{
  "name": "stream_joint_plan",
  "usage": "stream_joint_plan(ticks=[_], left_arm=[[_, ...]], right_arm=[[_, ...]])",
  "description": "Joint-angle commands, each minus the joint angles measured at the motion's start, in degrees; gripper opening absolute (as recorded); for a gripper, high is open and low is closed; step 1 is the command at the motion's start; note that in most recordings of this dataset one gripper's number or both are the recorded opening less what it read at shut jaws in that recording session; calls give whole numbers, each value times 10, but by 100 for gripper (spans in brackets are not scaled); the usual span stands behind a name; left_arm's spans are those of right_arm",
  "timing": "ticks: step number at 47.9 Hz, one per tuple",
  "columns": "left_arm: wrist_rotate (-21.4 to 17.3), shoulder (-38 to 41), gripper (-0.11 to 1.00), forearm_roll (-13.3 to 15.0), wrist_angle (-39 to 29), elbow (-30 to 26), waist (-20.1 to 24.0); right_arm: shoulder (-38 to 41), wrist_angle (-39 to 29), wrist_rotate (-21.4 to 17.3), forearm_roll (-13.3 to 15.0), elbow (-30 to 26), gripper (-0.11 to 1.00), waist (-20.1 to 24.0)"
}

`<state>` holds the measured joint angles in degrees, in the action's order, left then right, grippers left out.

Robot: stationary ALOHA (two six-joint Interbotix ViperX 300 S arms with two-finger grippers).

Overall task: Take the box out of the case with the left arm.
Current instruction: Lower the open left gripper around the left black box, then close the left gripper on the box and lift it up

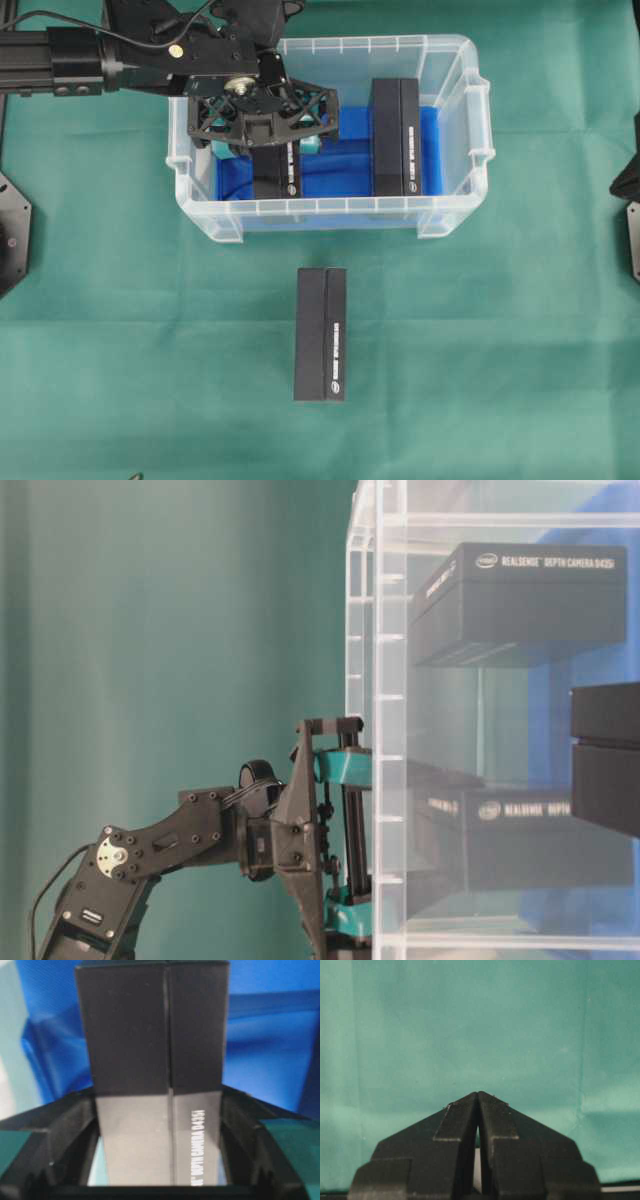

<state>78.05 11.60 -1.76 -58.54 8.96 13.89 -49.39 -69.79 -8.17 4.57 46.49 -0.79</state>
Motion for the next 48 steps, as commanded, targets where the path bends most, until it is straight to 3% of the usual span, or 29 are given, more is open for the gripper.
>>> stream_joint_plan(ticks=[1,28,48], left_arm=[[0,-13,60,-1,8,-3,-4],[-1,-41,60,-1,-33,-18,-4],[-26,-51,60,-1,-167,-149,-4]], right_arm=[[3,3,-1,1,-17,7,-1],[3,4,0,1,-17,7,-1],[2,4,0,1,-19,7,-1]])
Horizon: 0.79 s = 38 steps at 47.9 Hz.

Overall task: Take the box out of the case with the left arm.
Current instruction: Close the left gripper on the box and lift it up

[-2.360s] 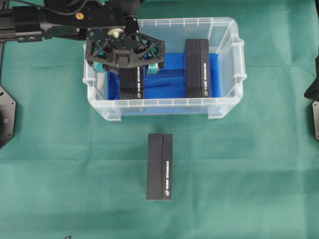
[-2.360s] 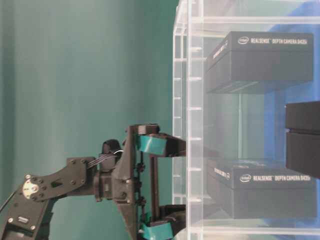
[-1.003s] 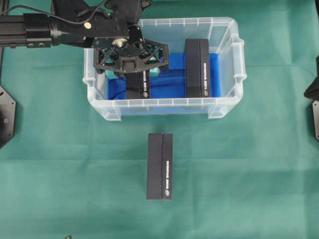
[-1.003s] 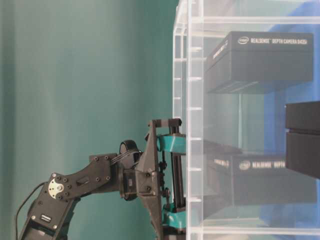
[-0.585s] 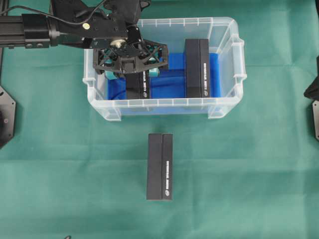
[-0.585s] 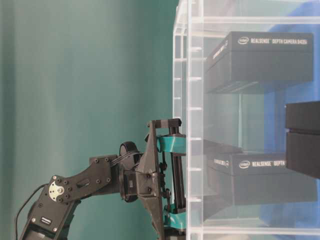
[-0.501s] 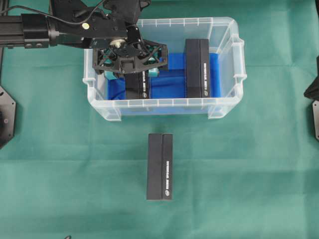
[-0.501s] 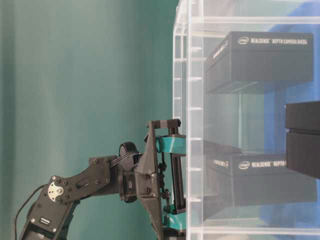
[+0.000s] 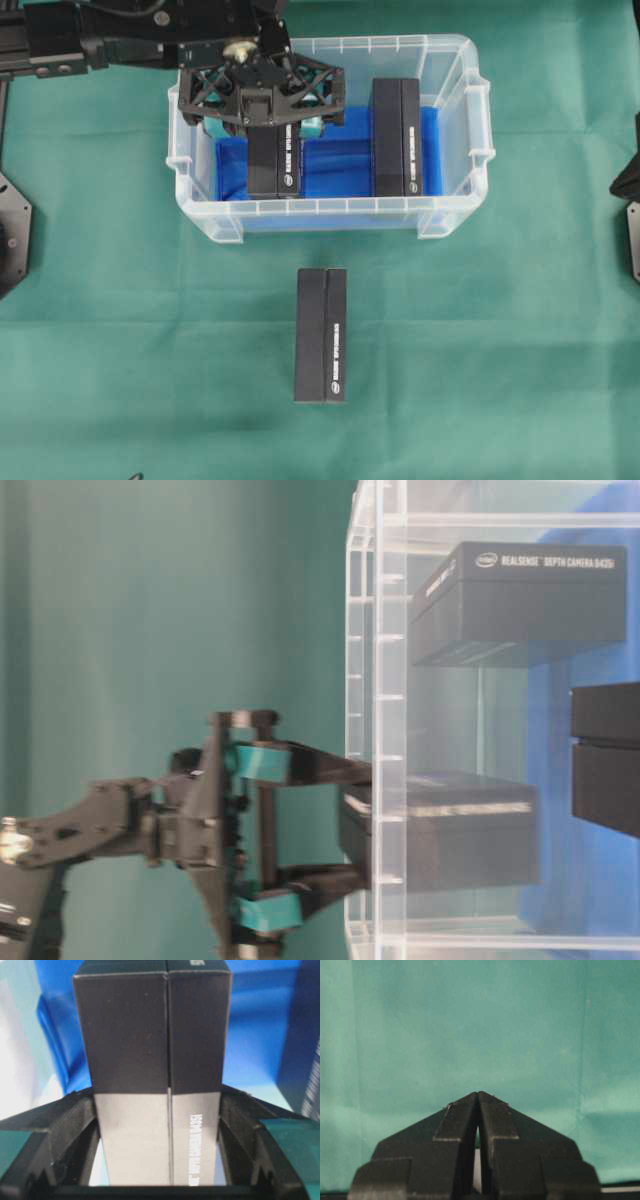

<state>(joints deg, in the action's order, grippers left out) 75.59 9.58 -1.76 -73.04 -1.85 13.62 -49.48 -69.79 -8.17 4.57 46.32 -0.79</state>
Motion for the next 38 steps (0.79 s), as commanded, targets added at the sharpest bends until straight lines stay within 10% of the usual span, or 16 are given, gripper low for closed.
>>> stream_joint_plan(ticks=[1,38], left_arm=[[-2,-33,60,-1,-25,-45,-1],[-9,-50,60,-4,-216,-250,4]], right_arm=[[2,4,-1,1,-18,7,-1],[2,4,-1,1,-20,7,-1]])
